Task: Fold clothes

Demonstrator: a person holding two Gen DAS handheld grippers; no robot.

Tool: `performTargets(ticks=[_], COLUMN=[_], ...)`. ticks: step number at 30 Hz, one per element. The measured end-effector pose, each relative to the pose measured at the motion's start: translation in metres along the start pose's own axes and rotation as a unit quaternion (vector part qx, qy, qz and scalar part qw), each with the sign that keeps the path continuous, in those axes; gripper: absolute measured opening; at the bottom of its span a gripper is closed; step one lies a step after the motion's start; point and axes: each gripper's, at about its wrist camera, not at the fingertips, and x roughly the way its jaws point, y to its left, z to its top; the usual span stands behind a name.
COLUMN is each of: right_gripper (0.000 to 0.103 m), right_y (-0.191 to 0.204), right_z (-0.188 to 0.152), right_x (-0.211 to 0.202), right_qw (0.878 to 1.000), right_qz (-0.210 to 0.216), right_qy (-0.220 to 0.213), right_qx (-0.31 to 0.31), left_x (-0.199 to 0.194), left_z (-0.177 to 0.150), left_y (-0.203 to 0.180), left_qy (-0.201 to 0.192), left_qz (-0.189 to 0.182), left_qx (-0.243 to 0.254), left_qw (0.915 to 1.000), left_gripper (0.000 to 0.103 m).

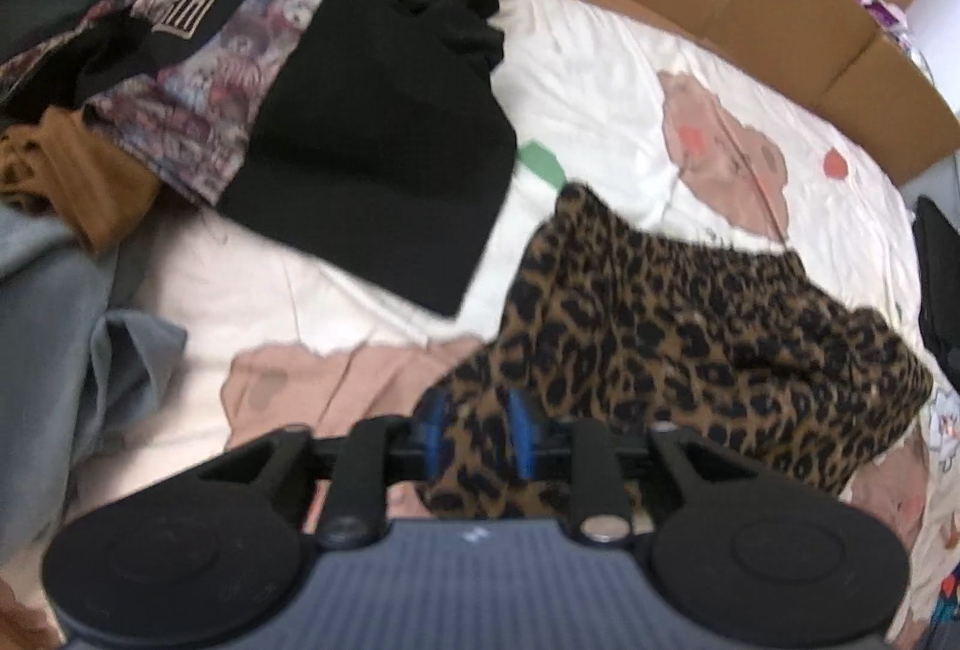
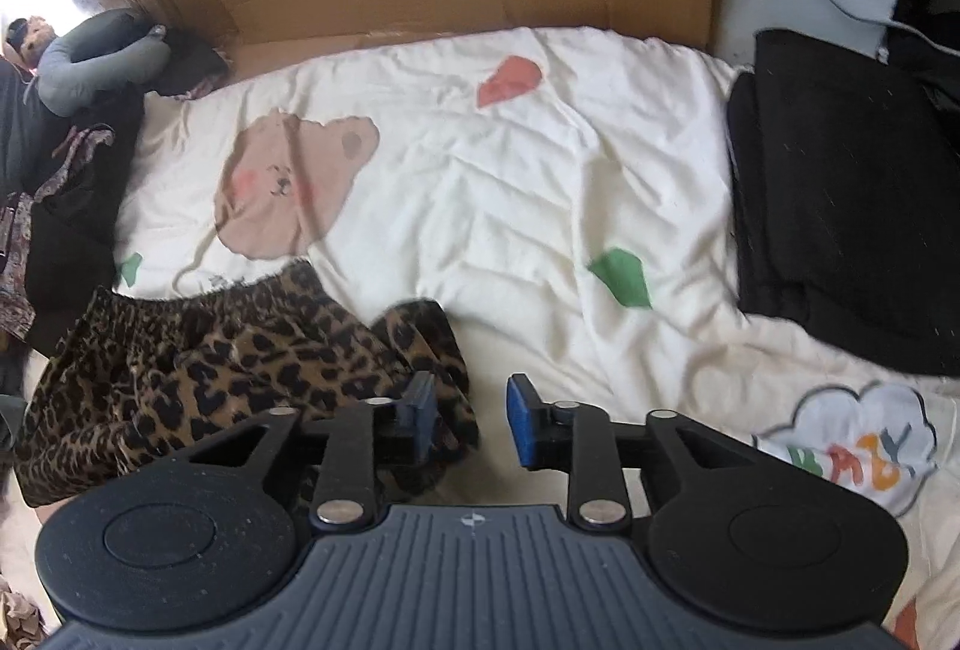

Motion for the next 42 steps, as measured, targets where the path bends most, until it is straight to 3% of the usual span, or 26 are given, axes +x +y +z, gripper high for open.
performTargets(ticks=[16, 25, 32, 37, 42], right_gripper=[0.038, 0.038, 0.04, 0.04, 0.041], right_y=[0.048, 0.076, 0.091, 0.095, 0.098], right_z=[0.058, 0.059, 0.052, 0.05, 0.05], right_x=[0.079, 0.138, 0.167, 0.181, 0.183], right_qw=[0.995, 0.989, 0.986, 0.981, 0.981], right_qz=[0.063, 0.085, 0.072, 0.073, 0.073], right_qy=[0.027, 0.079, 0.102, 0.118, 0.119], right_qx=[-0.077, -0.094, -0.115, -0.133, -0.137], left_x=[0.068, 0.102, 0.127, 0.136, 0.139], left_z=[0.048, 0.062, 0.06, 0.054, 0.052], left_y=[-0.031, -0.037, -0.034, -0.036, -0.037], left_qy=[-0.011, -0.006, 0.008, 0.014, 0.026], left_qz=[-0.024, -0.027, -0.037, -0.054, -0.072], left_qx=[0.042, 0.054, 0.053, 0.057, 0.059], left_qw=[0.9988, 0.9982, 0.9978, 0.9968, 0.9953], left_gripper=[0.044, 0.045, 0.049, 0.041, 0.02])
